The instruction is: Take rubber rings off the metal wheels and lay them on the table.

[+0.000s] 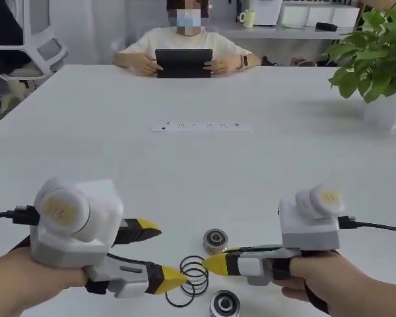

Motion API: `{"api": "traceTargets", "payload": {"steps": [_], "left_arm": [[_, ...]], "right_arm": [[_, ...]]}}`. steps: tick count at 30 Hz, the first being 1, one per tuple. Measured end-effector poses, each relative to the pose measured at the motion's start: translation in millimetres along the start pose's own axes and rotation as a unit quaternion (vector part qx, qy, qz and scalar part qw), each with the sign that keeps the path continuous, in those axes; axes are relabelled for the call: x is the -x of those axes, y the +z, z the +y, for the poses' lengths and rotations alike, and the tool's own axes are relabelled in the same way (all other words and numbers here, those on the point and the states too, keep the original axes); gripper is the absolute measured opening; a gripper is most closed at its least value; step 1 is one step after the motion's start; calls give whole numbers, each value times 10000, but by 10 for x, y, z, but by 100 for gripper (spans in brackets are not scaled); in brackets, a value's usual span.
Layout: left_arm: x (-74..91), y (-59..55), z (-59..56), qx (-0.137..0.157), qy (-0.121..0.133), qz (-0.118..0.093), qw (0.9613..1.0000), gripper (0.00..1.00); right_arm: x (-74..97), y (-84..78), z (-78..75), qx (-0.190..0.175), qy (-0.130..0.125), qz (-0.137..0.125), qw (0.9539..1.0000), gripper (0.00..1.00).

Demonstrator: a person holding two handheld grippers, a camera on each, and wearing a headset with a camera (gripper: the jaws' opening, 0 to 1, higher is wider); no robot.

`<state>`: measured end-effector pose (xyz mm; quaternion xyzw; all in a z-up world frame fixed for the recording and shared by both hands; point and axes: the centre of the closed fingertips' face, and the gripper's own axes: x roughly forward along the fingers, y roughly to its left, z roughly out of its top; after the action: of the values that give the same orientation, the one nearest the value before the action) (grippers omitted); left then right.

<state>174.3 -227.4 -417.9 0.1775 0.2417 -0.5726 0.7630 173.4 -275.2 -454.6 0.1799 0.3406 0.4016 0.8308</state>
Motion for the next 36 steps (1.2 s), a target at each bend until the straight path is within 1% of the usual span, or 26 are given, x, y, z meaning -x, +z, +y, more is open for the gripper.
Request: {"api": "traceTargets", "payload": {"steps": [6, 12, 15, 18, 22, 27, 28, 30, 36], "left_arm": [[50, 50, -10, 12, 27, -77, 10000, 49], [97, 100, -24, 29, 65, -156, 9999, 49], [122, 123, -46, 20, 67, -182, 9998, 49], [142, 144, -61, 19, 67, -216, 9997, 50], [163, 174, -90, 2, 68, -248, 9997, 50], [200, 205, -135, 22, 64, -315, 9995, 52], [212, 208, -145, 25, 61, -325, 9994, 52], [232, 208, -154, 27, 68, -341, 9994, 53], [287, 190, -172, -3, 99, -330, 9994, 54]], "right_arm": [[88, 66, 73, 207, -17, -129, 9997, 22], [191, 100, 116, 387, -95, -247, 9989, 29], [257, 115, 126, 616, -165, -251, 9976, 32], [335, 142, 170, 696, -172, -337, 9969, 35], [419, 164, 184, 1015, -304, -383, 9936, 43], [513, 164, 247, 1144, -350, -452, 9918, 51], [538, 161, 258, 1239, -390, -456, 9905, 53], [578, 141, 282, 1361, -407, -429, 9889, 57], [697, 103, 284, 1596, -516, -414, 9850, 63]]}}
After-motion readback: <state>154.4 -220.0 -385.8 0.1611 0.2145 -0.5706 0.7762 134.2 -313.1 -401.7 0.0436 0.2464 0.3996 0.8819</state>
